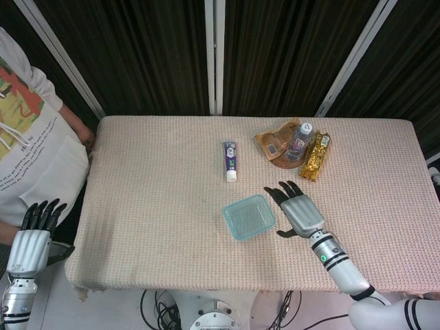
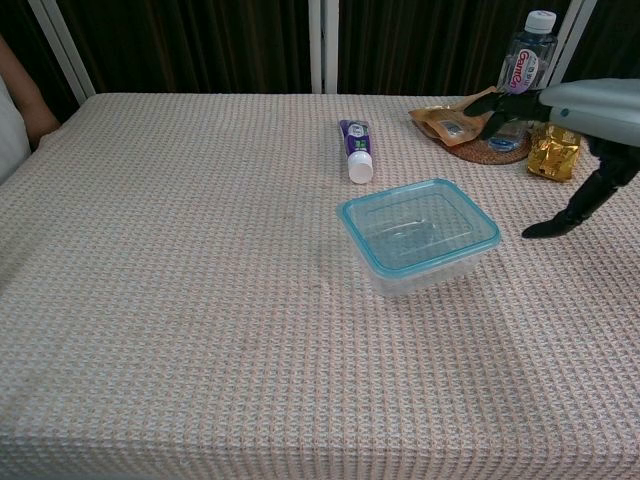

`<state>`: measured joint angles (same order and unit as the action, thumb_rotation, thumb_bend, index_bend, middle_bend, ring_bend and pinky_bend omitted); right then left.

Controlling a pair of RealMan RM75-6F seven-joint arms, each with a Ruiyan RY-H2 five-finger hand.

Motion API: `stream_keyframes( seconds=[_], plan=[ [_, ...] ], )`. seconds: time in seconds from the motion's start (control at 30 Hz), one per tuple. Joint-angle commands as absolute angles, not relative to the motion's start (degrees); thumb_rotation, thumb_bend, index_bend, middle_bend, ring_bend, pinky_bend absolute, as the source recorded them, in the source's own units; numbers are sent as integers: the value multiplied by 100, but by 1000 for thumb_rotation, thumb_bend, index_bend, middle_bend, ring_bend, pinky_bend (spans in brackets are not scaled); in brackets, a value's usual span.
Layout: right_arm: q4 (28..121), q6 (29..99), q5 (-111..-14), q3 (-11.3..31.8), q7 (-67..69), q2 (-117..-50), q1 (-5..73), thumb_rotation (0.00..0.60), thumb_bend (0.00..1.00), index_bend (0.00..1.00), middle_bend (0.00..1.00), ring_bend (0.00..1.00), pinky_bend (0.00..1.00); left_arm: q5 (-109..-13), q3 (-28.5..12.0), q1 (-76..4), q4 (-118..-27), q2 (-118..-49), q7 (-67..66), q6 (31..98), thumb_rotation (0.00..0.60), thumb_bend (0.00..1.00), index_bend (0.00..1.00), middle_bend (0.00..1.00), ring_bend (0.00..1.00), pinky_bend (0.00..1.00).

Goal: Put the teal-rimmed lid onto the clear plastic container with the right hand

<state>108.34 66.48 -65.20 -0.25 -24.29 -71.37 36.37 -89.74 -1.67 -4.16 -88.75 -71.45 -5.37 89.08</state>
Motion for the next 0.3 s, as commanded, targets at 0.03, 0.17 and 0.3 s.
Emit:
stream_keyframes(
  seconds=[0.03, 0.17, 0.3],
  plan=[
    [10765, 7946, -7588, -435, -1892, -6692, 2659, 600, 34, 0, 70, 0, 0, -9012, -195, -431, -8829, -7183, -537, 8951, 600, 0, 109, 45, 0, 0],
    [10556, 8743, -8045, -677, -1324, -6463, 1958, 600, 36, 0, 9, 0, 0, -8996, -206, -459, -8843, -7195, -614, 8908, 600, 0, 110, 45, 0, 0],
    [10284, 9275, -8267, -802, -935, -6407, 1390, 600, 36, 0, 0, 0, 0, -8959, -209, -457, -8921, -7175, -678, 8890, 600, 0, 110, 45, 0, 0]
  ],
)
